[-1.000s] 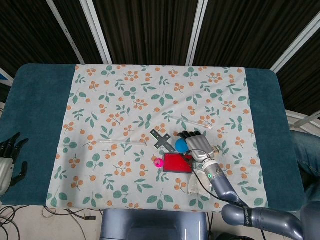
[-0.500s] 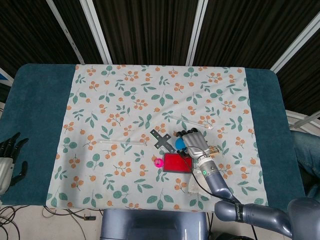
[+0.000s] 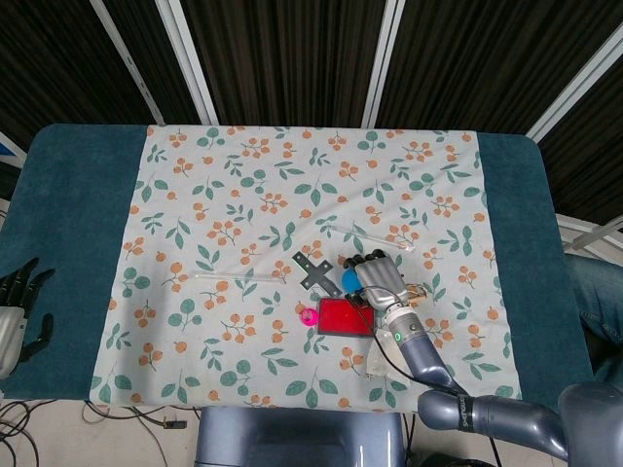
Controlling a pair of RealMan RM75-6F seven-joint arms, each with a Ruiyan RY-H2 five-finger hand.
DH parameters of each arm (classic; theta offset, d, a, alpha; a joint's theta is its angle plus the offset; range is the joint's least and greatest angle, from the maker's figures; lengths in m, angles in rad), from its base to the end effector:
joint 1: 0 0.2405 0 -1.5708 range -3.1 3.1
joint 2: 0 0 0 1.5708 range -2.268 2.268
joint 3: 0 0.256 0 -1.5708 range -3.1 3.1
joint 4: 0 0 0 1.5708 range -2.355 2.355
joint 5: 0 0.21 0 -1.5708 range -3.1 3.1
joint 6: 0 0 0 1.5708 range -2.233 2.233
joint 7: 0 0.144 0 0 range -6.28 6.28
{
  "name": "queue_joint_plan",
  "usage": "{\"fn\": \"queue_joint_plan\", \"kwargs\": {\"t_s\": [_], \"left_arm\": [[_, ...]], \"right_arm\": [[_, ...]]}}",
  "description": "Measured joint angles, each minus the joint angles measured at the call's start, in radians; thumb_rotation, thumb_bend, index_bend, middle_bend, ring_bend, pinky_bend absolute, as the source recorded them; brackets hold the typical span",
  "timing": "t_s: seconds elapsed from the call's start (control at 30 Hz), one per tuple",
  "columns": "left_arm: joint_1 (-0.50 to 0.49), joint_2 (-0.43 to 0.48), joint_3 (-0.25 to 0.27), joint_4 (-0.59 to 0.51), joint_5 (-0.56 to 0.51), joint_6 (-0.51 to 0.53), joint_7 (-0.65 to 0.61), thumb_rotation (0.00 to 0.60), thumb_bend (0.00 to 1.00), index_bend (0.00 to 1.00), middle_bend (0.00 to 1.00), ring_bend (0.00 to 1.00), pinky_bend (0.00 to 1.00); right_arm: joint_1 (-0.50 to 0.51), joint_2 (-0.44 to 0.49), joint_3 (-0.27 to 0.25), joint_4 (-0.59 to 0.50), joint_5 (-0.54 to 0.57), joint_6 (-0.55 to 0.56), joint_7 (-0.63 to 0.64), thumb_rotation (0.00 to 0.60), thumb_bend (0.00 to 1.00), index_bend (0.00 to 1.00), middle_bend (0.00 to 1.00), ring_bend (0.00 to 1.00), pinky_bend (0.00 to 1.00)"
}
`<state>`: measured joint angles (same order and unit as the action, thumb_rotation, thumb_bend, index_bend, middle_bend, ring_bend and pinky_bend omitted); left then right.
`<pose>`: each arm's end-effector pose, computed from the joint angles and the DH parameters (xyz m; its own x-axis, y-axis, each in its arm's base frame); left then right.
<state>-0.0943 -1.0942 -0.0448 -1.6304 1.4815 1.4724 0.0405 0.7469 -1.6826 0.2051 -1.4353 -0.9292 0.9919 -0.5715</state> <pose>-0.3111 0.1827 0.1641 0.4366 0.0157 0.8995 0.8996 -0.0005 -0.4367 -0.1442 -0.3391 -0.0498 0.4847 -0.2874 0.8262 -0.8661 -0.2901 0.4072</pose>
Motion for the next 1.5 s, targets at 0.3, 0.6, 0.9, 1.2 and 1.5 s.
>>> {"fn": "queue_joint_plan", "kwargs": {"t_s": [0.3, 0.6, 0.9, 1.2, 1.5], "left_arm": [[0.0, 0.001, 0.001, -0.001, 0.001, 0.0, -0.004, 0.6, 0.54, 0.11, 0.0, 0.06, 0.13], [0.001, 0.003, 0.0, -0.002, 0.003, 0.004, -0.005, 0.6, 0.54, 0.11, 0.0, 0.06, 0.13], [0.004, 0.002, 0.002, -0.002, 0.007, 0.011, -0.001, 0.6, 0.54, 0.11, 0.0, 0.06, 0.13], [0.01, 0.001, 0.004, -0.002, 0.014, 0.023, -0.002, 0.6, 0.54, 0.11, 0.0, 0.06, 0.13], [0.015, 0.001, 0.003, 0.0, 0.017, 0.033, -0.007, 0.6, 0.54, 0.11, 0.0, 0.06, 0.14]], "right_arm": [[0.008, 0.014, -0.003, -0.018, 0.009, -0.01, 0.008, 0.6, 0.43, 0.42, 0.44, 0.53, 0.32], [-0.023, 0.06, 0.021, -0.081, -0.094, 0.045, 0.156, 0.6, 0.45, 0.44, 0.45, 0.55, 0.32], [-0.075, 0.198, 0.08, -0.241, -0.139, 0.074, 0.357, 0.6, 0.45, 0.45, 0.44, 0.53, 0.32], [-0.161, 0.428, 0.179, -0.395, -0.175, -0.056, 0.896, 0.6, 0.45, 0.45, 0.43, 0.52, 0.32], [-0.261, 0.666, 0.241, -0.444, -0.361, -0.145, 1.352, 0.6, 0.44, 0.45, 0.43, 0.52, 0.32]]}}
